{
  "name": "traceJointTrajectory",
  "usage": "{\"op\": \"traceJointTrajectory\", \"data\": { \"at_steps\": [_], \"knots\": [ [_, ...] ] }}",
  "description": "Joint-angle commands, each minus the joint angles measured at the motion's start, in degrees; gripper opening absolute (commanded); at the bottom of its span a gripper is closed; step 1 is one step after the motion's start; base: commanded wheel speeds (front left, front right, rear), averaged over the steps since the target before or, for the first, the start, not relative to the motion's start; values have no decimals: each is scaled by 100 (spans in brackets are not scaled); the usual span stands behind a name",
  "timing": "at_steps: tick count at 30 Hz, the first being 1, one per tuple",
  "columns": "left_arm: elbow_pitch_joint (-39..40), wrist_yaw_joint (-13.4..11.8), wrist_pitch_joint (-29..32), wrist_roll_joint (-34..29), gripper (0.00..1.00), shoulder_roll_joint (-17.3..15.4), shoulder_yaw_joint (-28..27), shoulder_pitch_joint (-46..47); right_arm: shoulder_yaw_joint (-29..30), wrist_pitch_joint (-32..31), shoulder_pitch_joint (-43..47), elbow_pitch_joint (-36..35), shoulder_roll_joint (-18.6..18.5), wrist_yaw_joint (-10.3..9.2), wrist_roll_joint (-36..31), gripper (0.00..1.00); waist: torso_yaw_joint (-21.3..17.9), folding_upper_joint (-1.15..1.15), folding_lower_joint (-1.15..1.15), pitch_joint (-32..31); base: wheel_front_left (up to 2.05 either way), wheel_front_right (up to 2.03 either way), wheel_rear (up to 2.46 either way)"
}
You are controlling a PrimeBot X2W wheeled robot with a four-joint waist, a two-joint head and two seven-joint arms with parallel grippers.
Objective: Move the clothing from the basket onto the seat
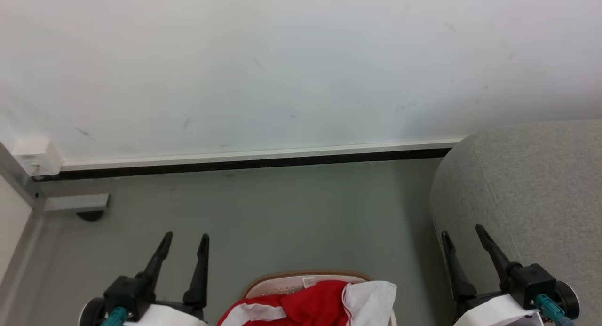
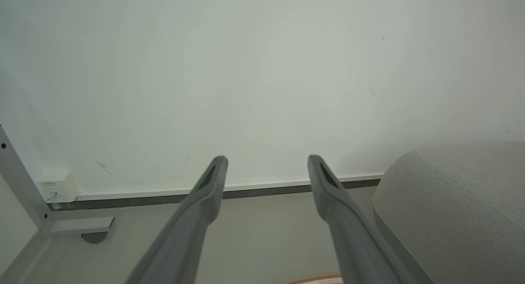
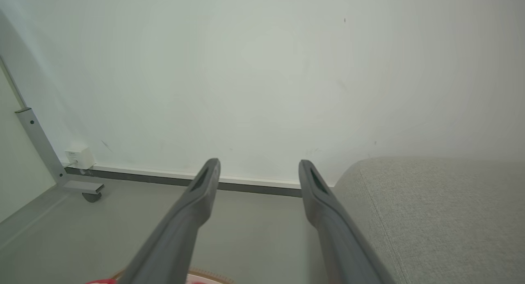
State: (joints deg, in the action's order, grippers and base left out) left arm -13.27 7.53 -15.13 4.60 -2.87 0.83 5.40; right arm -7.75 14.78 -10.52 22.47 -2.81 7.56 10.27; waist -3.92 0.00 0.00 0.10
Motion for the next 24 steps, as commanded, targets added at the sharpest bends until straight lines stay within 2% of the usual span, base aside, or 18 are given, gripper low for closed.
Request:
{"op": "traceJointTrajectory", "data": {
  "at_steps": [1,13,24],
  "knots": [
    [-37,-6,-4,48,100,-17,0,52,16,41,-64,-19,-1,-13,44,100,-86,0,0,45,0,0,0],
    [-404,-4,-3,150,100,-135,261,361,134,40,-137,-195,2,-13,266,100,-763,0,0,648,0,0,0],
    [-1769,-3,-3,371,100,-526,1000,1129,156,28,-355,-458,2,-13,494,100,-1392,0,0,1479,0,0,0]
  ]
}}
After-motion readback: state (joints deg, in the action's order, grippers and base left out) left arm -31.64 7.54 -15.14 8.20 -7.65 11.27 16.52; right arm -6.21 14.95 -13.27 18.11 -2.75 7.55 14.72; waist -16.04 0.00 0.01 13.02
